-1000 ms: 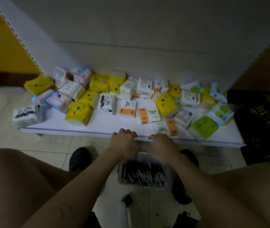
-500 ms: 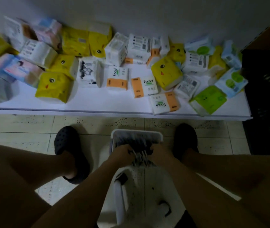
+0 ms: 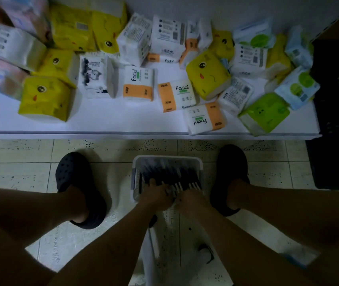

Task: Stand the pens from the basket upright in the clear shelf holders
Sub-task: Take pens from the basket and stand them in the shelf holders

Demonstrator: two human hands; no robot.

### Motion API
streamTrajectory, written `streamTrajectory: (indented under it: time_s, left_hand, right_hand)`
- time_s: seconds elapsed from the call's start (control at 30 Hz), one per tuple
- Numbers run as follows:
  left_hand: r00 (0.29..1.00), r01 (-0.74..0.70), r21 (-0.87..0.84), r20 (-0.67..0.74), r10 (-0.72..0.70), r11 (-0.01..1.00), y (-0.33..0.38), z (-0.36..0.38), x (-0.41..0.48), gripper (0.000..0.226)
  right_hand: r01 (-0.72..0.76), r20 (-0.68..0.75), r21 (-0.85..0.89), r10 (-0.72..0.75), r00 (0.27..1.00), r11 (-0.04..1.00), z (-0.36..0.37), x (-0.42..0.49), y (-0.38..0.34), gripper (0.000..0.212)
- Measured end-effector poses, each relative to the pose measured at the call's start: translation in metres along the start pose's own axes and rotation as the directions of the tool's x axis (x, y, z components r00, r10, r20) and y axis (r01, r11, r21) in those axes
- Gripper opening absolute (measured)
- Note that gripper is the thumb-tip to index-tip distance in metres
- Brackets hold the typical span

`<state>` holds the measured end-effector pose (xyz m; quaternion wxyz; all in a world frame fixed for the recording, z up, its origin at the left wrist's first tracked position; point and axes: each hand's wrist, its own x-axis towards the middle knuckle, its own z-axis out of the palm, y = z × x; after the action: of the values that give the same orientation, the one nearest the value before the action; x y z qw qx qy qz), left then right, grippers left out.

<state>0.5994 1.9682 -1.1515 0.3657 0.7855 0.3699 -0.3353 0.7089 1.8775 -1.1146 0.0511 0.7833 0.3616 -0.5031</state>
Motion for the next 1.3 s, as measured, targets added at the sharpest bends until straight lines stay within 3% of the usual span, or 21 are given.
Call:
streamTrajectory:
  time_s: [0.17, 0.37, 0.5, 0.63, 0.77, 0.87, 1.0, 1.07, 1.17, 1.23, 1.3]
  left_hand:
    - [0.996, 0.09, -0.098, -0.006, -0.091, 0.991, 0.004, -0.009, 0.009, 0.04]
    - [0.989, 0.026, -0.079, -0.143, -0.038, 0.996, 0.004, -0.005, 0.001, 0.042]
    - [0.991, 0.035, -0.066, -0.13, -0.044, 0.997, 0.004, -0.002, 0.001, 0.042]
    - [0.99, 0.055, -0.136, -0.118, -0.071, 0.989, 0.004, -0.011, -0.003, 0.025]
    - [0.97, 0.086, -0.201, -0.206, -0.128, 0.976, 0.0, -0.015, -0.012, 0.02]
    - [0.977, 0.042, -0.304, -0.185, -0.103, 0.952, -0.002, -0.016, -0.015, 0.022]
    - [0.979, -0.009, -0.32, -0.194, -0.056, 0.947, -0.006, -0.014, -0.017, 0.019]
    - [0.977, -0.017, -0.33, -0.205, -0.054, 0.944, -0.006, -0.014, -0.02, 0.023]
    - [0.979, -0.023, -0.349, -0.198, -0.05, 0.937, -0.005, -0.016, -0.025, 0.049]
    - [0.978, -0.03, -0.395, -0.202, -0.055, 0.918, -0.001, -0.019, -0.028, 0.062]
    - [0.977, -0.024, -0.463, -0.199, -0.078, 0.886, 0.003, -0.023, -0.03, 0.063]
  right_hand:
    - [-0.028, 0.046, 0.033, 0.027, 0.999, 0.999, 0.003, 0.004, -0.004, 0.027]
    - [-0.031, 0.007, 0.028, 0.031, 1.0, 0.999, 0.001, 0.006, -0.002, 0.026]
    - [0.009, -0.011, 0.032, -0.009, 1.0, 0.999, 0.0, 0.005, 0.0, 0.031]
    - [-0.024, 0.059, 0.025, 0.023, 0.998, 0.999, -0.003, 0.007, -0.004, 0.033]
    - [-0.067, 0.107, -0.007, 0.067, 0.992, 0.998, -0.002, 0.007, -0.003, 0.033]
    - [-0.103, 0.092, -0.007, 0.103, 0.99, 0.995, -0.001, 0.009, 0.0, 0.029]
    - [-0.122, 0.084, -0.024, 0.123, 0.989, 0.992, -0.006, 0.009, 0.002, 0.027]
    - [-0.114, 0.023, -0.001, 0.114, 0.993, 0.994, -0.008, 0.01, 0.002, 0.025]
    - [-0.124, -0.004, 0.033, 0.124, 0.992, 0.992, -0.012, 0.01, 0.0, 0.015]
    - [-0.142, -0.011, 0.066, 0.143, 0.99, 0.988, -0.014, 0.007, 0.0, 0.021]
    - [-0.153, 0.009, 0.152, 0.154, 0.988, 0.976, -0.017, 0.003, 0.002, 0.02]
